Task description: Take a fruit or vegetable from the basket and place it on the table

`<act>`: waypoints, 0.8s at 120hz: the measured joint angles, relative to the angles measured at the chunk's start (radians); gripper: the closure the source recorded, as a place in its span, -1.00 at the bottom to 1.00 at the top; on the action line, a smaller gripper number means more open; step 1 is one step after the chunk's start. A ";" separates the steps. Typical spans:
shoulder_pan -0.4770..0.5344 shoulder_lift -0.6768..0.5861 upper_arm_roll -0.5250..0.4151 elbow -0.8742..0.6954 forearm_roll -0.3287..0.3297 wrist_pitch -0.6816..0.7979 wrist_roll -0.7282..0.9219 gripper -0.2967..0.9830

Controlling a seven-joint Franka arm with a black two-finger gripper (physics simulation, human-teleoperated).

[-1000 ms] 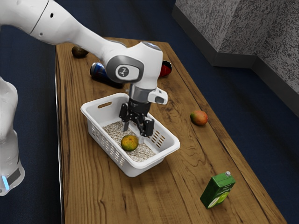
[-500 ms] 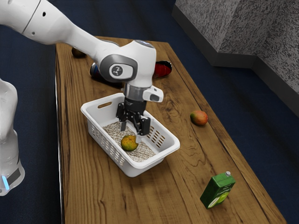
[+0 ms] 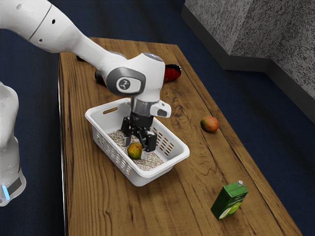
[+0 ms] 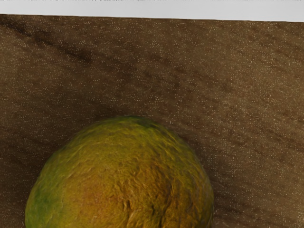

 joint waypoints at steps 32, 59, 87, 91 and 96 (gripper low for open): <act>-0.002 0.009 0.000 -0.002 -0.002 0.016 -0.001 -0.14; -0.006 0.014 0.000 -0.002 0.003 0.027 -0.010 -0.05; -0.009 -0.045 0.000 0.094 0.007 0.048 -0.017 0.00; -0.021 -0.050 -0.001 0.145 0.009 0.049 -0.019 0.01; -0.040 -0.050 -0.013 0.213 0.012 0.050 -0.023 0.01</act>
